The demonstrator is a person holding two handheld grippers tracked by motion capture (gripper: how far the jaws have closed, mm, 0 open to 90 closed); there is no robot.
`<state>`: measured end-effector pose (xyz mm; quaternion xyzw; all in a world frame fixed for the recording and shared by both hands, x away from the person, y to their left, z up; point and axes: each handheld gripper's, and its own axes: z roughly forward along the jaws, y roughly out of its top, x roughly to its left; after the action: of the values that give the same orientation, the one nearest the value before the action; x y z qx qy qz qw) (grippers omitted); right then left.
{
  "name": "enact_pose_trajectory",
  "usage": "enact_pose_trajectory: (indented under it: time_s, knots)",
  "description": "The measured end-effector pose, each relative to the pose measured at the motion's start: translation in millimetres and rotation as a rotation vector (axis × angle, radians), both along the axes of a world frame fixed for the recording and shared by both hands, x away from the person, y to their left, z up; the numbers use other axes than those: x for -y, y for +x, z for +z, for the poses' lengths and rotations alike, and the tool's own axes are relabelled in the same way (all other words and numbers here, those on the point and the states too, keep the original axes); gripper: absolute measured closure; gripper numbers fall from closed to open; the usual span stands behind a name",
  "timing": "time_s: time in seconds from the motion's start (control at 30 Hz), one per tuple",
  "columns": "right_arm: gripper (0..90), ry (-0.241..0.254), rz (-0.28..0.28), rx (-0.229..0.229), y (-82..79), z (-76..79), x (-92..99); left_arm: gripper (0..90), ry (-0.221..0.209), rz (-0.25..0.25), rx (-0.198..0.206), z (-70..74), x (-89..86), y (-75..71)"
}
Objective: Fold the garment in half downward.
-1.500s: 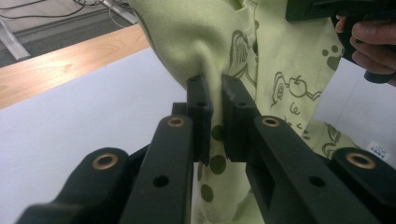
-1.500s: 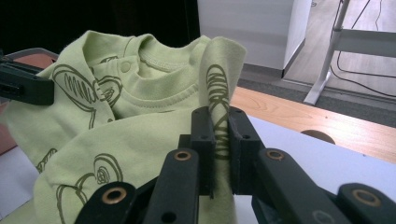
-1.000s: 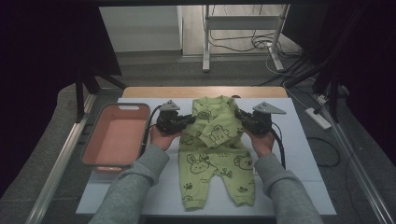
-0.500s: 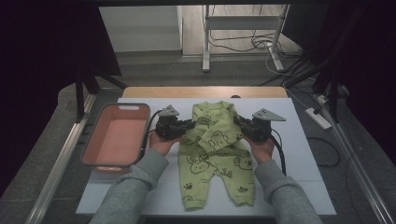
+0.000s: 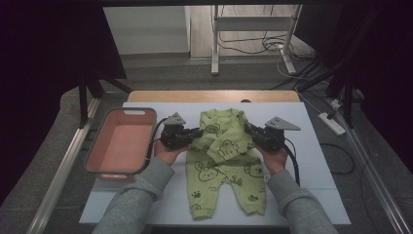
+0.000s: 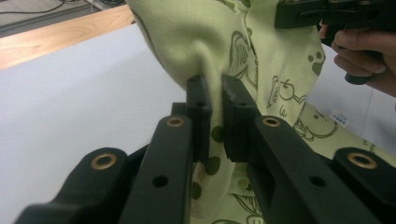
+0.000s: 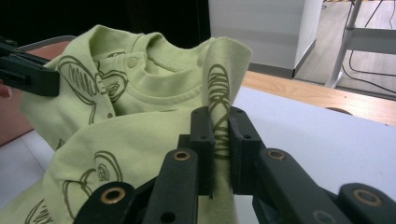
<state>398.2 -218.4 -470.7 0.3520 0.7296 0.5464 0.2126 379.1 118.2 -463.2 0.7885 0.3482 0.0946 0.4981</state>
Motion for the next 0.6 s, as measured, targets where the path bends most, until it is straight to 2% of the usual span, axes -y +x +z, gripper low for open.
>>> enact_pose_trajectory:
  time_s: [0.23, 0.33, 0.6]
  knots:
    - [81.6, -0.001, 0.002, -0.001, -4.6, -5.5, 2.2, 81.8, 0.002, -0.007, -0.002, -1.2, 1.9, -4.5]
    - [81.2, -0.005, 0.014, 0.01, -11.0, -6.9, 2.0, 81.8, 0.007, -0.009, 0.001, -1.7, 2.5, -8.0]
    - [81.2, 0.005, 0.03, 0.004, -20.4, -10.7, 4.6, 81.8, 0.002, -0.019, -0.005, -6.4, 2.6, -17.7]
